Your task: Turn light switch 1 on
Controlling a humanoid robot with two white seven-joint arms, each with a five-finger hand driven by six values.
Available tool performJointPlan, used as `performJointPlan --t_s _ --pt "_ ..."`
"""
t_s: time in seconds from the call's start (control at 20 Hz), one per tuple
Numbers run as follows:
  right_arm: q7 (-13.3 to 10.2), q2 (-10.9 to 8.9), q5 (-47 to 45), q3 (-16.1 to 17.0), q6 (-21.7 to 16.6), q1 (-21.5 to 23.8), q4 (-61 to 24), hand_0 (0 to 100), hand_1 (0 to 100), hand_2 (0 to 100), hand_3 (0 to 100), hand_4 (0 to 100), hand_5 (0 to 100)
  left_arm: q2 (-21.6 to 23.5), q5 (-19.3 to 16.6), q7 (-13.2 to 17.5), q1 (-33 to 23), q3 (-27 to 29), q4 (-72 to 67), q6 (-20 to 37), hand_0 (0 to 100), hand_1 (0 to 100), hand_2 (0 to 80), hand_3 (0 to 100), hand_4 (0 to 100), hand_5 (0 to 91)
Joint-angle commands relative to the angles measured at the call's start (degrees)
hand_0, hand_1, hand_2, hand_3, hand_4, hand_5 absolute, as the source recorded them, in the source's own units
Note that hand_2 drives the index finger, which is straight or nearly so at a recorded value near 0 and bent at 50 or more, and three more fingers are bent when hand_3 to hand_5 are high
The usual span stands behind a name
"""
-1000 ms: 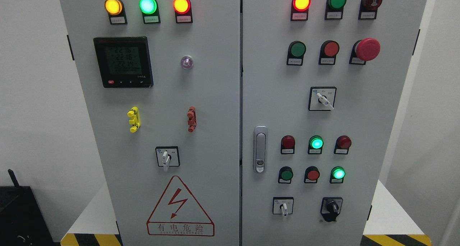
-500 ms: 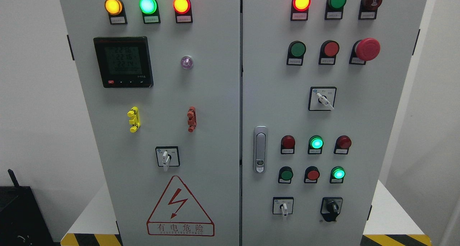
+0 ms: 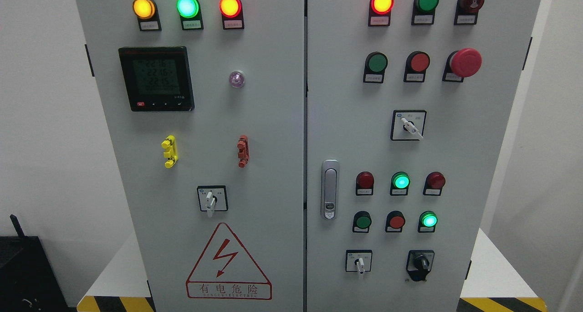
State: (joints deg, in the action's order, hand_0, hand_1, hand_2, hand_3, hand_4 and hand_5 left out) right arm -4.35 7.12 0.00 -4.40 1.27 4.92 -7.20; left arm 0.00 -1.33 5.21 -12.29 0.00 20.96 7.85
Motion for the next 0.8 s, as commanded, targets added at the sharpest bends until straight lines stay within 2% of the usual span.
performJointPlan --t_s 0.0,0.15,0.2,0.3,0.4,0.6,0.7,0.75 --pt "0.04 0.00 -1.41 0.00 -0.04 0.00 0.00 0 0 0 0 0 0 2.01 -0.78 -0.03 -4.23 -0.61 25.94 0.85 31 6 0.0 0 0 0.0" --pt "0.04 0.00 -1.41 0.00 -0.04 0.00 0.00 0 0 0 0 0 0 3.43 -0.78 -0.03 -5.46 0.26 34.74 1.73 31 6 0.0 0 0 0.0" --pt "0.04 0.00 -1.41 0.00 -0.04 0.00 0.00 0 0 0 0 0 0 3.34 -0.78 0.06 -5.64 1.92 36.85 3.73 31 6 0.0 0 1 0.0" --pt "0.04 0.00 -1.41 0.00 -0.04 0.00 0.00 0 0 0 0 0 0 3.08 -1.22 0.50 -6.34 5.09 39.84 9.79 31 9 0.0 5 8 0.0" --pt "0.04 0.00 -1.41 0.00 -0.04 0.00 0.00 0 0 0 0 0 0 3.16 -1.84 0.76 -6.43 6.50 42.05 16.11 32 15 0.4 14 21 0.0" --pt "0.04 0.00 -1.41 0.00 -0.04 0.00 0.00 0 0 0 0 0 0 4.48 -1.84 2.25 -6.87 8.25 44.34 28.25 36 23 6.8 23 33 0.0" --pt "0.04 0.00 -1.41 0.00 -0.04 0.00 0.00 0 0 0 0 0 0 4.13 -1.75 2.26 -6.52 10.01 45.91 30.03 37 26 11.8 30 45 11.9" --pt "0.04 0.00 -1.41 0.00 -0.04 0.00 0.00 0 0 0 0 0 0 3.96 -1.84 2.26 -6.08 10.98 47.40 30.03 38 27 12.9 31 46 14.3"
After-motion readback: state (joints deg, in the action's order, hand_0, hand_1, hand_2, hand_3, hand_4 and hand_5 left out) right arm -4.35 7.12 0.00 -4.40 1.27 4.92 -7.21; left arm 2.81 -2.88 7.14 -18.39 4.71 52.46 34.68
